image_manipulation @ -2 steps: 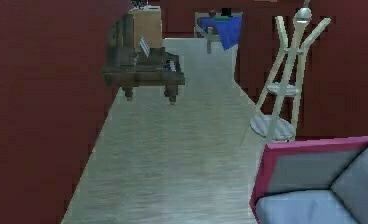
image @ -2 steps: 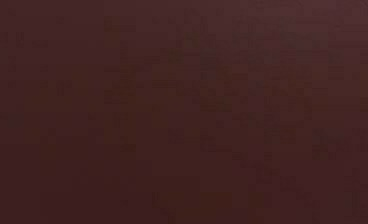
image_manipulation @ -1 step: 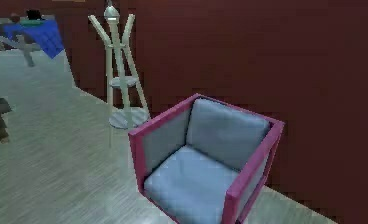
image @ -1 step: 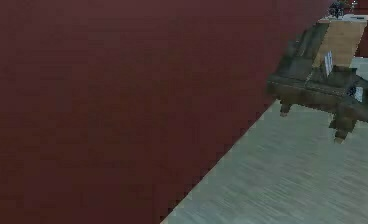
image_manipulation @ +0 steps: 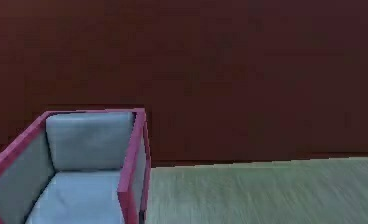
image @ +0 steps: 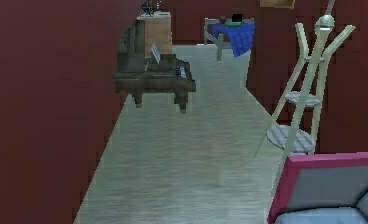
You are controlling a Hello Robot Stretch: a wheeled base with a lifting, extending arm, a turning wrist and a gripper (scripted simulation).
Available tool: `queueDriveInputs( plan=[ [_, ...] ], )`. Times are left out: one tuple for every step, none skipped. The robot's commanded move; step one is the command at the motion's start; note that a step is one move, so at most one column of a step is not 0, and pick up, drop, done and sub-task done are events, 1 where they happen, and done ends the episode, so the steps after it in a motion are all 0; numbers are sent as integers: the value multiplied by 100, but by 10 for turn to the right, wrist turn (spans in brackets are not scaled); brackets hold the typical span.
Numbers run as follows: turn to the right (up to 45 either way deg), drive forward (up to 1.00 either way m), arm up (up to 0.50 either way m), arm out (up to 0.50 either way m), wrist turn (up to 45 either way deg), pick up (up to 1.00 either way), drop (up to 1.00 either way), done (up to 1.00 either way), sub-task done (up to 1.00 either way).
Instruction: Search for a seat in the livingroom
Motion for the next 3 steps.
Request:
queueDriveInputs(
  plan=[
    [0, 100, 0, 0, 0, 0, 0, 0, 0],
    [0, 80, 0, 0, 0, 0, 0, 0, 0],
    [450, 0, 0, 0, 0, 0, 0, 0, 0]
  ],
)
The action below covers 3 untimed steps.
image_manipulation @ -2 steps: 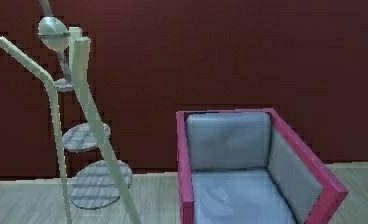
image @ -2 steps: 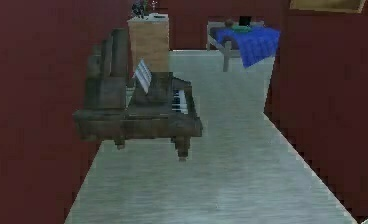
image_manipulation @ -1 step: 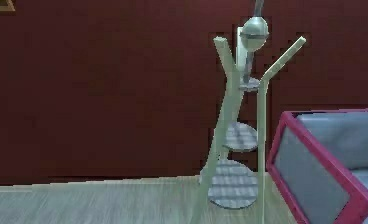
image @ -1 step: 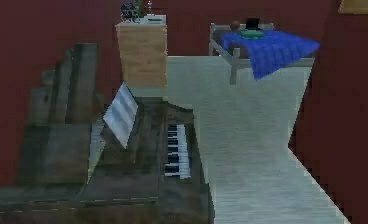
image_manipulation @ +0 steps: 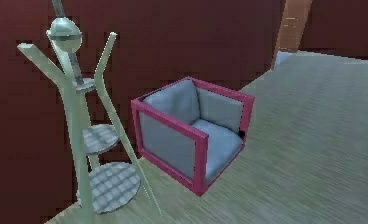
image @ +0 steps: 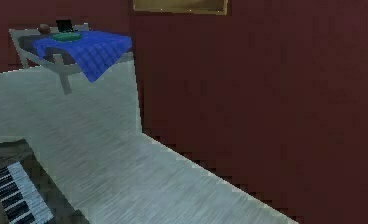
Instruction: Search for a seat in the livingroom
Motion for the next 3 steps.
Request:
queueDriveInputs(
  plan=[
    [90, 0, 0, 0, 0, 0, 0, 0, 0],
    [0, 85, 0, 0, 0, 0, 0, 0, 0],
    [180, 0, 0, 0, 0, 0, 0, 0, 0]
  ],
)
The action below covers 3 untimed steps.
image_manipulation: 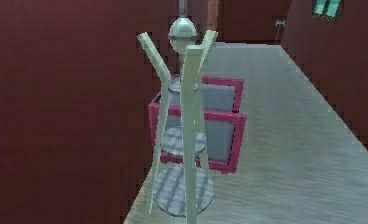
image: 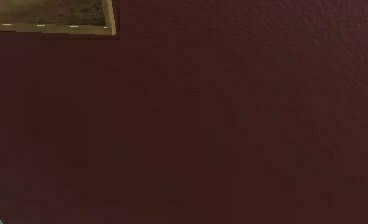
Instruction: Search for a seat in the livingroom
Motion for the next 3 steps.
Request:
queueDriveInputs(
  plan=[
    [0, 5, 0, 0, 0, 0, 0, 0, 0],
    [-450, 0, 0, 0, 0, 0, 0, 0, 0],
    [-300, 0, 0, 0, 0, 0, 0, 0, 0]
  ],
)
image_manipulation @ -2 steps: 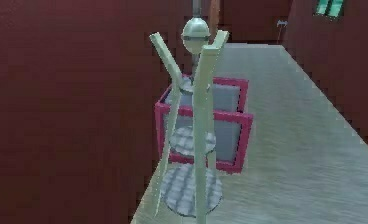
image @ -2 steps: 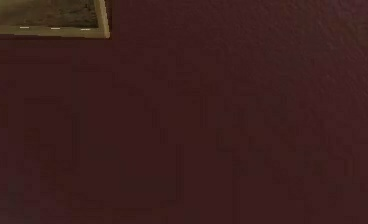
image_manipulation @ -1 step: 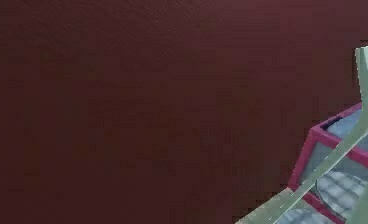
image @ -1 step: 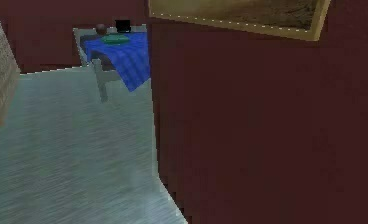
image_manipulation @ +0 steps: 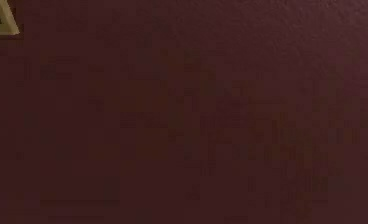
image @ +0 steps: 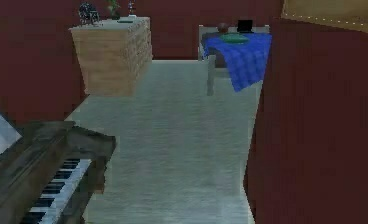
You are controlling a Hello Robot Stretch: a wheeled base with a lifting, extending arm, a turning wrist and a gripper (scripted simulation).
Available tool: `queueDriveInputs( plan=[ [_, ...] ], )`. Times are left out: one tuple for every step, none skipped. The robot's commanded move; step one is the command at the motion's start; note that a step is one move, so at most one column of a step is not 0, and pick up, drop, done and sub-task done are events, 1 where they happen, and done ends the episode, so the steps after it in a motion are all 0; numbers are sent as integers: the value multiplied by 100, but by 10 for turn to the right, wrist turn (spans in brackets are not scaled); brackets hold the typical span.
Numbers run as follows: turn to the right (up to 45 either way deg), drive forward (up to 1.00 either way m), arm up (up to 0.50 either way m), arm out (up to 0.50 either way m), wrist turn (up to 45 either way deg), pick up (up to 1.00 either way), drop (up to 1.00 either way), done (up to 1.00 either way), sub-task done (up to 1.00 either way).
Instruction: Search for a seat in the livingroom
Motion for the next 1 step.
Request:
queueDriveInputs(
  plan=[
    [0, 100, 0, 0, 0, 0, 0, 0, 0]
  ],
)
